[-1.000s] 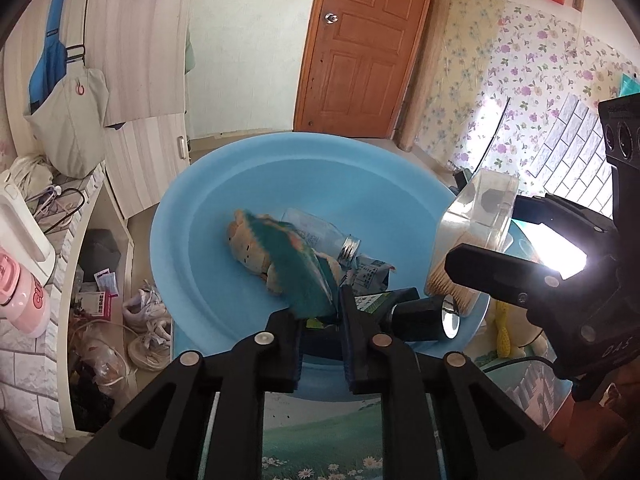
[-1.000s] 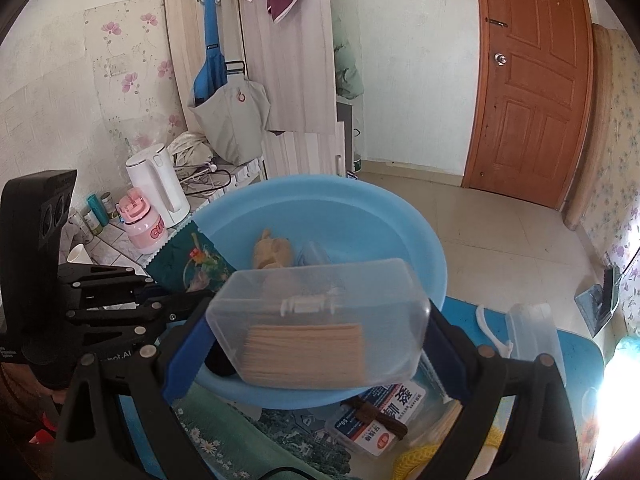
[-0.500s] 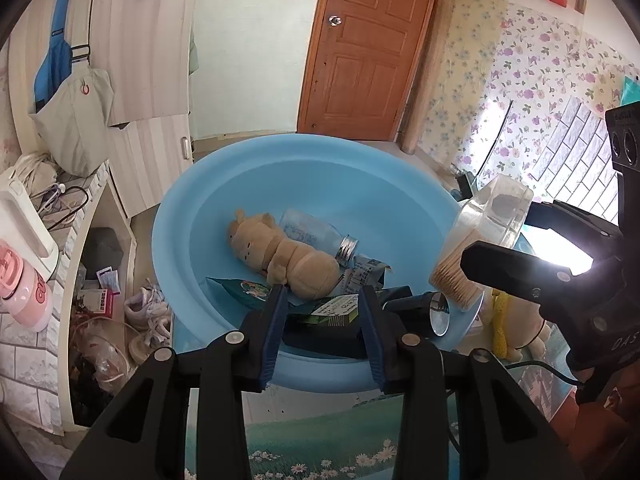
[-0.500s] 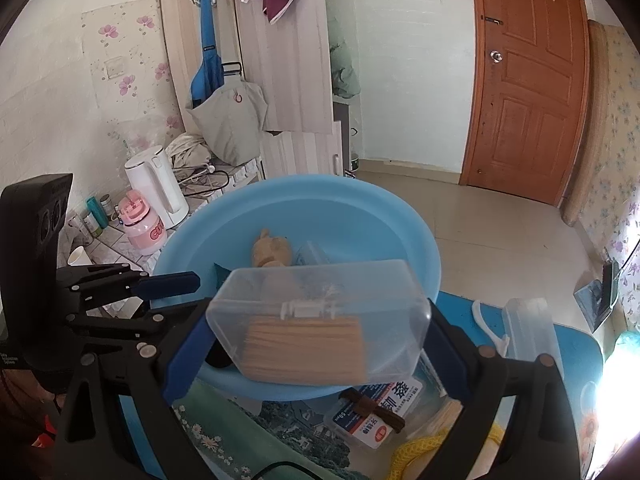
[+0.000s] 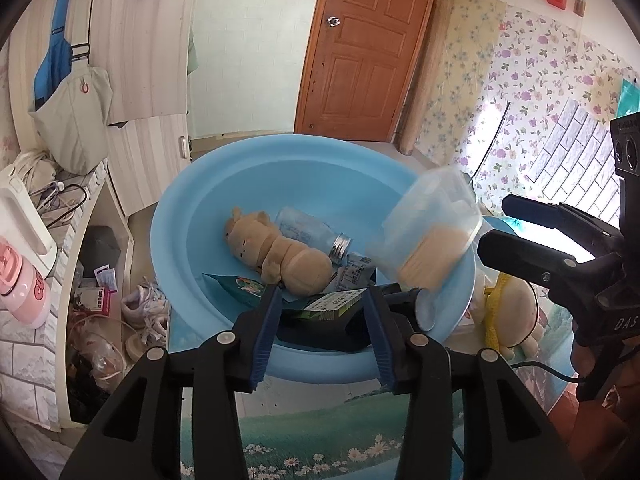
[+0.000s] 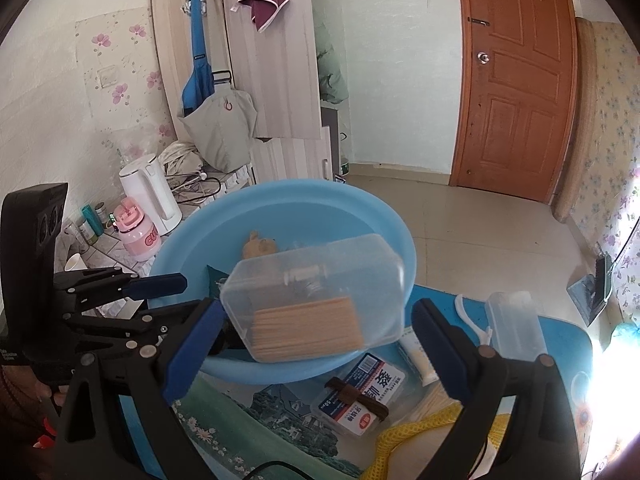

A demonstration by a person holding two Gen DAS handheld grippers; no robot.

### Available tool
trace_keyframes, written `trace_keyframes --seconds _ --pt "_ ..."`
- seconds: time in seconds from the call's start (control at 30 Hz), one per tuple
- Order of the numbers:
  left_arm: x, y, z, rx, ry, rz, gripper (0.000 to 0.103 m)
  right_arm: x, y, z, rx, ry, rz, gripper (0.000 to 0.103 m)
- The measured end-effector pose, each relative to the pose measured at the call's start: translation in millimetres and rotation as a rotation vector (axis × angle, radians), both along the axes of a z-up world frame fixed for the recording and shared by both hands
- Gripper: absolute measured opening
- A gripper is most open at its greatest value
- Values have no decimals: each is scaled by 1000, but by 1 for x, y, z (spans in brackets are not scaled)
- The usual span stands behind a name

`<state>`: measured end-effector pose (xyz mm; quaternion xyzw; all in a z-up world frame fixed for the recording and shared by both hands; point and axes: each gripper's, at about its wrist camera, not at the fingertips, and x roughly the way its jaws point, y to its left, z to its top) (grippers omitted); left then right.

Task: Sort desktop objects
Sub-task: 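Lower the green pouch into the basin and open the left gripper while the right gripper releases the swab box, then withdraw both grippers from the basin back over the table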

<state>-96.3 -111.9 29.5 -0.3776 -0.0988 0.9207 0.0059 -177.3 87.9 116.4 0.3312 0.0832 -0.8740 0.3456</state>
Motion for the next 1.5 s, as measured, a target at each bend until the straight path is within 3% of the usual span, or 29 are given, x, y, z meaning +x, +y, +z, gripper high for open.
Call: trace_keyframes --seconds 0.37,0.53,0.97,1.23,1.5 --pt "7 3 7 3 10 7 46 -1 7 -2 -1 -13 -9 97" --pt "19 4 8 6 33 4 61 2 20 -5 -8 -25 -34 97" --pt "40 49 19 -24 64 -73 74 14 91 -23 8 -78 -181 97" --pt "46 87 5 -55 3 -123 94 28 132 -38 20 -97 -256 97" --pt "37 106 -16 -45 -119 -106 95 38 167 -57 27 -133 -305 97"
